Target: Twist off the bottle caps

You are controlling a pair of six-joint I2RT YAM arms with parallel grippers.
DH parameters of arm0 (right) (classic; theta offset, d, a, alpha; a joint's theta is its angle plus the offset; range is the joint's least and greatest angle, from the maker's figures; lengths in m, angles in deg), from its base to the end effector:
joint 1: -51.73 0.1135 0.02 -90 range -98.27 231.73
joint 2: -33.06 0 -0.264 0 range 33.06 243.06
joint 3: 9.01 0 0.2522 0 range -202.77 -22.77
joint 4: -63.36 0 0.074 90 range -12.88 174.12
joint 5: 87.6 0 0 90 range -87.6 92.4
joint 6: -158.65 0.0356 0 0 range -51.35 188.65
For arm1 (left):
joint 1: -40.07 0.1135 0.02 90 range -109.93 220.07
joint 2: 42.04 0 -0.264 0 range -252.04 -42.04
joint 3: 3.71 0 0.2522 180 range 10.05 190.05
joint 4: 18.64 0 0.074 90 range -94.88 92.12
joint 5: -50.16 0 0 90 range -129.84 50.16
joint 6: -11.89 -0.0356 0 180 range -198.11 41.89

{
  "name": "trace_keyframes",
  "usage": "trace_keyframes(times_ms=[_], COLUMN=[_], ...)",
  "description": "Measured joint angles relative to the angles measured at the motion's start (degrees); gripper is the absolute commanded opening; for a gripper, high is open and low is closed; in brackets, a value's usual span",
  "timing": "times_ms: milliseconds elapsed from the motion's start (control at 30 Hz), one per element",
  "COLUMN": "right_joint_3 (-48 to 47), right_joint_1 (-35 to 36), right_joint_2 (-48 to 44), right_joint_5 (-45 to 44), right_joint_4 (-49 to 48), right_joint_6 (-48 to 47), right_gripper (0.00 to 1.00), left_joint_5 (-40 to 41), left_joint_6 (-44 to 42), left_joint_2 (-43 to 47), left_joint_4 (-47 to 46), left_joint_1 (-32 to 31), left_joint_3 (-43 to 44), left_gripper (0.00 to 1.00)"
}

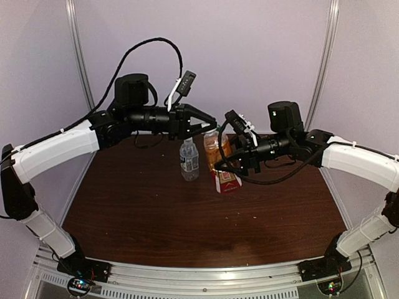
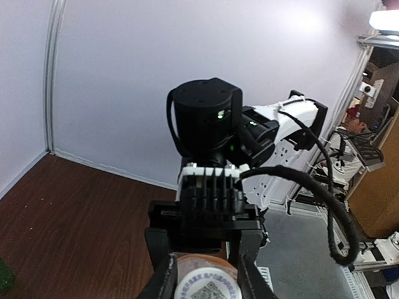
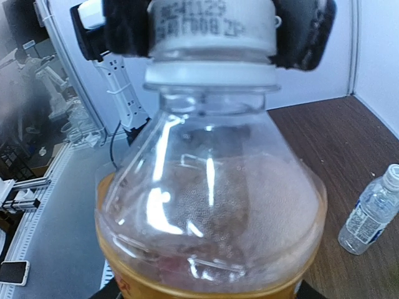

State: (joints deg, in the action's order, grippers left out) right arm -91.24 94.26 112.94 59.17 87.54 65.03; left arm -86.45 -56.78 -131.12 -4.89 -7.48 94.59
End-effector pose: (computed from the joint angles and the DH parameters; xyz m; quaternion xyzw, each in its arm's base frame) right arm 0.2101 0.2331 0.3490 -0.5307 0.5659 0.5355 0.3338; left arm 0.2258 -0.2852 0.4101 0.4145 0.5961 -0.5921 0.3497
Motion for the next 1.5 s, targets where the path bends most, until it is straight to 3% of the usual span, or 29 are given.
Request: trace_keyframes(times_ms=[200, 300, 533, 633, 833, 967, 1233, 1500], right_joint_3=[0.02, 0.02, 0.02, 0.02, 0.02, 0.02, 0.02, 0.02], right_joint_1=[-0.02, 0.26, 0.59, 0.63, 0.2, 0.09, 0.09, 0.09], right_joint_2=[-0.13, -0.33, -0.48, -0.48, -0.48, -0.48, -0.48, -0.46], right_joint_5=[-11.3, -15.54, -19.1, -19.34, -19.41, -16.68, -7.15, 2.89], right_joint_4=[0.07, 0.04, -0.17, -0.35, -0.33, -0.33, -0.35, -0.35], right_joint_6=[-0.07, -0.09, -0.04, -0.02, 0.5, 0.31, -0.37, -0.94], right_gripper=[0.57, 0.57, 0.57, 0.57, 0.58, 0.59, 0.59, 0.59], left_joint_5=[21.31, 32.0, 41.9, 41.88, 38.34, 34.53, 24.11, 7.61], left_joint_6=[3.5, 6.43, 9.68, 9.66, 7.02, 4.61, -1.77, -5.92], left_joint_2=[1.31, 1.81, 1.86, 1.86, 2.19, 2.93, 7.61, 9.35], left_joint_4=[7.19, 8.92, 9.2, 9.09, 7.93, 7.21, 7.23, 6.58], left_joint_1=[-3.5, -6.21, -8.5, -8.5, -8.31, -7.56, -4.46, -0.9], left_joint_3=[1.44, 1.77, 1.92, 1.92, 1.25, 0.83, -1.62, -3.52], left_gripper=[0.09, 0.15, 0.28, 0.38, 0.67, 0.79, 0.82, 0.82])
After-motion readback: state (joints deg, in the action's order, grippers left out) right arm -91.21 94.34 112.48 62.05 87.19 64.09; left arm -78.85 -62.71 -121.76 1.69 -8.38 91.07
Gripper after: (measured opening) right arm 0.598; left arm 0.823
